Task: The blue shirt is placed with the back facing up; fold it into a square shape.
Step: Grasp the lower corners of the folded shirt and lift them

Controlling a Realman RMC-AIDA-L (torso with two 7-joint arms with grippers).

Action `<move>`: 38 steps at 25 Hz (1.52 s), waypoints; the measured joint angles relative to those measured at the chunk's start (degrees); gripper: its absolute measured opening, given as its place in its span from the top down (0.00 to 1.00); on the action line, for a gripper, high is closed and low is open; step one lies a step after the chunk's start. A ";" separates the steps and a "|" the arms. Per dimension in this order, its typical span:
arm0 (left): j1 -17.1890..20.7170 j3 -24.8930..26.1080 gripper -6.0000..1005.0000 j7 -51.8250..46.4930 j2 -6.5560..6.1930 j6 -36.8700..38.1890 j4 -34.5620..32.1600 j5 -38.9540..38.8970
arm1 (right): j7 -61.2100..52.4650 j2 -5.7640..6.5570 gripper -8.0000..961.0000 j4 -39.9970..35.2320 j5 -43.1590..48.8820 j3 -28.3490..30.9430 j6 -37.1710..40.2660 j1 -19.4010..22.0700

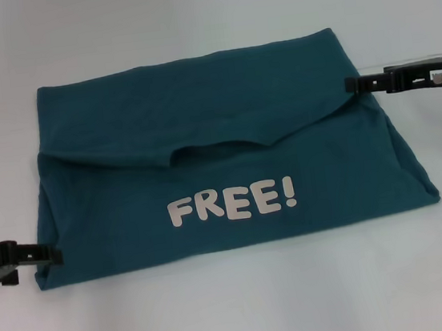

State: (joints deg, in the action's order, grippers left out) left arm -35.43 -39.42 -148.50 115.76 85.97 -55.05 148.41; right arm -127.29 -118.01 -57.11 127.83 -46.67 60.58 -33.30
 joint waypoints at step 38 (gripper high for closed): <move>-3.53 -1.21 0.06 -1.31 0.83 -7.40 9.03 3.21 | 0.30 -0.41 0.04 0.28 0.05 -0.54 -1.57 -0.62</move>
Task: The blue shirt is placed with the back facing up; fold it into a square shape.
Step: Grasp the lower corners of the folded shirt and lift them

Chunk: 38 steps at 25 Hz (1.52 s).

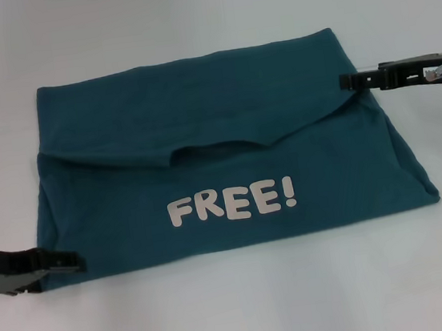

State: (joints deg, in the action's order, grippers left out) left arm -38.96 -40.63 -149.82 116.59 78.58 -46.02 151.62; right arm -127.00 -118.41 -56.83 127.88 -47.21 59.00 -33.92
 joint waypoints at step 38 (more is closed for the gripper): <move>-1.49 -2.68 0.80 4.89 1.20 -1.94 0.55 -0.61 | -0.52 -0.42 0.04 -0.69 -0.35 0.46 0.79 0.33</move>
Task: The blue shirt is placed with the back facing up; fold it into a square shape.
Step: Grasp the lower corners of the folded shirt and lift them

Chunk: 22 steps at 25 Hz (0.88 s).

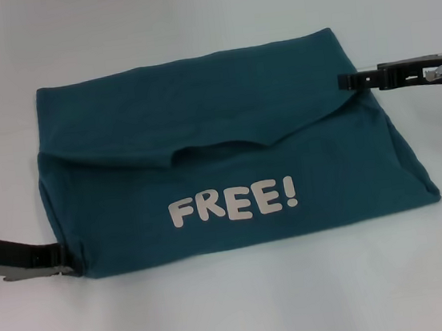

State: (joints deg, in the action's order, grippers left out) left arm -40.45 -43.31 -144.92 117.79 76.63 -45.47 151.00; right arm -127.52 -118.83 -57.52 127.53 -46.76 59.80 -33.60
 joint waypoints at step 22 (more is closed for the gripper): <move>3.87 -0.29 0.81 -3.38 1.65 1.50 -10.41 0.60 | -0.51 0.04 0.04 -0.49 0.02 0.00 0.14 -0.19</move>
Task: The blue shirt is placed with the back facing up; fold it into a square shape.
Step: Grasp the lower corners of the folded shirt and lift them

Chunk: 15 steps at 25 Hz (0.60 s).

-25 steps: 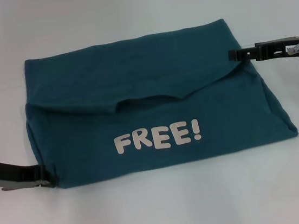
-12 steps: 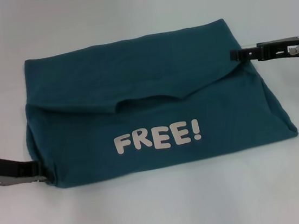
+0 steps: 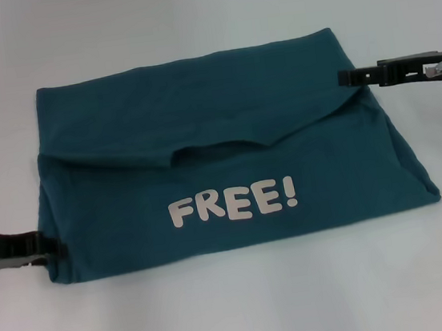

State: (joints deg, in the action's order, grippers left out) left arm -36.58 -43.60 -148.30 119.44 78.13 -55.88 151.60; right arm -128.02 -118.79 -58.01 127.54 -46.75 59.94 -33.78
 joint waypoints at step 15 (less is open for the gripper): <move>0.71 0.00 0.21 -3.04 0.18 2.21 -1.43 2.96 | -0.48 0.20 0.04 0.00 0.20 -0.05 -0.46 -0.24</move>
State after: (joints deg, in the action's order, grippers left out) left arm -35.87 -43.60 -151.34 119.62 80.34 -57.31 154.57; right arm -128.50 -118.59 -58.01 127.74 -46.80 59.48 -34.03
